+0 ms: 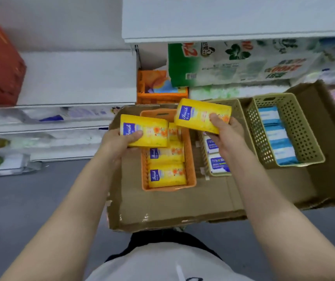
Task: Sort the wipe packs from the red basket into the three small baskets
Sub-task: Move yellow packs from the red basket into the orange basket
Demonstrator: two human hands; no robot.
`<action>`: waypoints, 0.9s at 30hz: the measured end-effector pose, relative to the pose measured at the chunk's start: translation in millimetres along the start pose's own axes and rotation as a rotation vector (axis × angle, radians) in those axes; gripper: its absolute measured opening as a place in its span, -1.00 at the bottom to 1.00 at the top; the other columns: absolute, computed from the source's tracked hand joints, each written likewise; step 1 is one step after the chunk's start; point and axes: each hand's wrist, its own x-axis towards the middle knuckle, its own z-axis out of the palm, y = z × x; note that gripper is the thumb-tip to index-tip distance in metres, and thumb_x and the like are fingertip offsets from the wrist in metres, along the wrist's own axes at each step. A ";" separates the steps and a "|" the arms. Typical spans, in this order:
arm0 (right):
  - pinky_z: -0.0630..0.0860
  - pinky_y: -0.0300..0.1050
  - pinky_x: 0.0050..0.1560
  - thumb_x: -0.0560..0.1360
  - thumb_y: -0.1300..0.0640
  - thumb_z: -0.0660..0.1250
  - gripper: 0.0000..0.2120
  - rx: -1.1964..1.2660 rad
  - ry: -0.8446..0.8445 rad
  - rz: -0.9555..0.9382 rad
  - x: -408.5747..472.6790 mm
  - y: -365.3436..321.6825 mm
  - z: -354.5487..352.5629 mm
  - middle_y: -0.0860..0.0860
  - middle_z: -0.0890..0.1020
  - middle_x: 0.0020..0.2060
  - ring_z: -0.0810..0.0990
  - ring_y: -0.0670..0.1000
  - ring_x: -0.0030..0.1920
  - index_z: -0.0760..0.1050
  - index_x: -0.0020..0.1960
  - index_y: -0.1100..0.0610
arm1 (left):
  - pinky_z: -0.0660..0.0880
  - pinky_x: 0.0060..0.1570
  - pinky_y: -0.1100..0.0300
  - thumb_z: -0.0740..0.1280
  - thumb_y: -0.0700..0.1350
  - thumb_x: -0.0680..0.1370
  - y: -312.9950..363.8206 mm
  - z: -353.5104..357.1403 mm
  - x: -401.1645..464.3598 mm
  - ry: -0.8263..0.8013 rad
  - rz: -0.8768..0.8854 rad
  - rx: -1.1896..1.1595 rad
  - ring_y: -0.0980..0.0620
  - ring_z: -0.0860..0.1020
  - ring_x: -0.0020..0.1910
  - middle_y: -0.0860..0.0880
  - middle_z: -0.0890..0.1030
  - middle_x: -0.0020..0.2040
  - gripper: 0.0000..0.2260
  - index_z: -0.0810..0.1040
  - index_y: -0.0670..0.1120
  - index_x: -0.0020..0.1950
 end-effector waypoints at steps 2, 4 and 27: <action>0.64 -0.10 -0.13 0.48 0.14 0.48 -0.76 -0.089 0.030 0.003 6.3 7.1 6.0 0.02 0.71 -0.02 0.72 -0.02 -0.11 0.54 0.12 0.11 | 0.60 -0.17 0.19 0.51 -0.13 0.45 -1.1 -10.6 5.5 0.029 0.004 -0.084 0.05 0.70 -0.08 -0.04 0.72 -0.03 -0.80 0.63 -0.09 0.04; 0.65 -0.14 -0.16 0.46 0.14 0.50 -0.72 -0.193 0.057 0.006 11.9 16.7 18.8 0.06 0.69 0.03 0.70 0.01 -0.05 0.53 0.13 0.13 | 0.61 -0.10 0.15 0.51 -0.11 0.46 -1.2 -16.5 13.1 0.071 0.010 -0.136 0.06 0.70 -0.08 -0.01 0.72 -0.05 -0.81 0.63 -0.07 0.04; 0.37 0.09 0.34 0.49 -0.12 0.40 -0.46 -1.615 0.071 -0.518 60.4 116.0 116.7 0.15 0.34 0.45 0.29 0.19 0.42 0.39 0.40 0.02 | 0.61 -0.12 0.22 0.51 -0.11 0.46 -18.9 -80.1 94.4 0.019 -0.093 -0.097 0.05 0.69 -0.02 -0.03 0.70 0.03 -0.72 0.60 -0.09 0.13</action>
